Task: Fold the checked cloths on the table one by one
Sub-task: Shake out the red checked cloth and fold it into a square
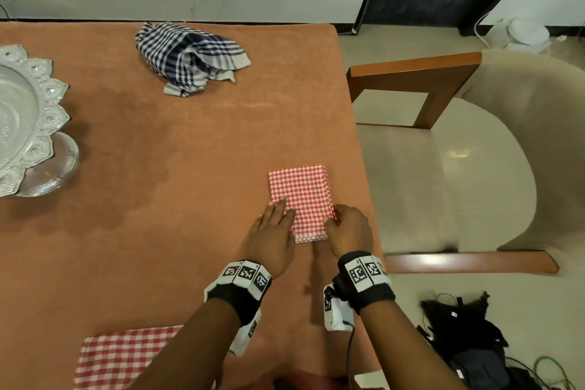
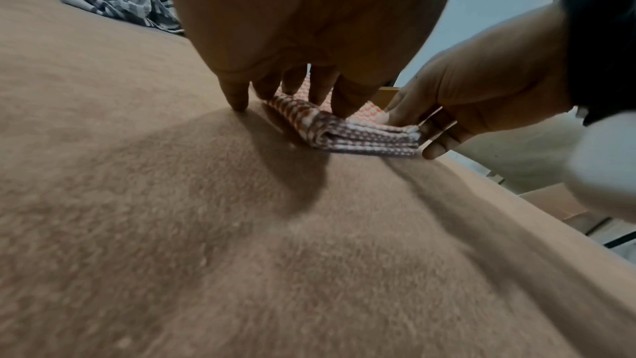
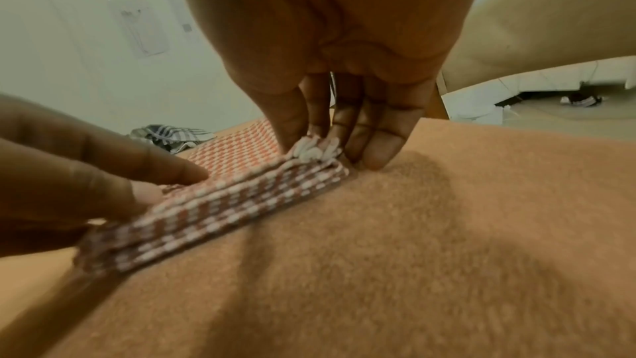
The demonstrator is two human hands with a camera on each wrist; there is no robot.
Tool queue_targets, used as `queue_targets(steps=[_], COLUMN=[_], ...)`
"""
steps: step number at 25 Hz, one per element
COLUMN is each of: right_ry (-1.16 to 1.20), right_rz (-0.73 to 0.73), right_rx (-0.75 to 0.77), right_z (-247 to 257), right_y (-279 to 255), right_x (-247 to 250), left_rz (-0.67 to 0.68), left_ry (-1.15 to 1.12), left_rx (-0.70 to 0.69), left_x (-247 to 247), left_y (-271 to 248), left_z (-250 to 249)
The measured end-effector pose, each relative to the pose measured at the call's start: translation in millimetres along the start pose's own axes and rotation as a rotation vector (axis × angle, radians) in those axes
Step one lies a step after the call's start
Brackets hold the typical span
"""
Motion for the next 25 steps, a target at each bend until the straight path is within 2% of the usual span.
queue_targets(steps=[2, 3, 5, 6, 7, 9, 11, 13, 14, 15, 17, 19, 20, 22, 23, 25], right_ry=[-0.054, -0.059, -0.048, -0.038, -0.01, 0.076, 0.127, 0.115, 0.088, 0.057, -0.006, 0.038, 0.07, 0.012, -0.058, -0.218], right_rz=[0.018, 0.018, 0.028, 0.036, 0.05, 0.121, 0.267, 0.426, 0.439, 0.397, 0.199, 0.025, -0.001, 0.089, 0.173, 0.316], right_rx=[-0.021, -0.025, -0.039, -0.049, -0.06, -0.086, -0.053, -0.007, -0.004, 0.007, 0.067, 0.234, 0.357, 0.595, 0.66, 0.643], right_z=[-3.3, -2.2, 2.0, 4.8, 6.1, 12.2, 22.9, 33.5, 33.8, 36.0, 43.8, 65.4, 78.5, 104.2, 110.3, 100.6], right_y=[2.2, 2.1, -0.6, -3.8, -6.4, -19.2, -45.9, -76.5, -82.2, -81.5, -64.9, -50.5, -43.5, -31.7, -25.9, -10.0], right_x=[-1.6, -1.9, 0.3, 2.5, 3.2, -1.4, -20.0, -42.4, -45.1, -38.3, -10.9, 19.6, 25.2, 14.2, -1.6, -36.0], left_rz=[-0.047, -0.124, -0.223, -0.204, -0.163, -0.187, -0.335, -0.421, -0.421, -0.406, -0.389, -0.399, -0.391, -0.31, -0.25, -0.136], left_ry=[-0.05, -0.115, -0.332, -0.467, -0.572, -0.709, -0.797, -0.752, -0.698, -0.629, -0.466, -0.296, -0.209, -0.099, -0.065, -0.055], left_rx=[0.017, 0.081, 0.337, 0.466, 0.534, 0.511, 0.407, 0.313, 0.283, 0.26, 0.199, 0.11, 0.083, 0.115, 0.158, 0.243], left_x=[5.3, 11.8, 18.8, 14.9, 8.2, 7.0, 25.0, 47.2, 55.4, 59.7, 62.2, 60.3, 55.9, 40.4, 31.9, 13.0], left_y=[-1.1, -4.3, -13.6, -17.5, -18.9, -18.2, -15.7, -11.2, -8.5, -7.8, -9.4, -12.0, -10.9, -1.8, 2.3, 7.6], left_z=[-0.8, 2.6, 19.3, 27.7, 32.3, 36.6, 42.1, 51.3, 55.1, 58.7, 55.8, 33.6, 19.5, -0.8, -4.0, 1.4])
Point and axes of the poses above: each hand's wrist, its own y-axis towards the middle knuckle, its own x-axis out of the back of the hand, z = x × y, the point moved 7 cm from there along y, towards the middle knuckle, and after that the axes turned 8 degrees about z, right-handed, at the moved point
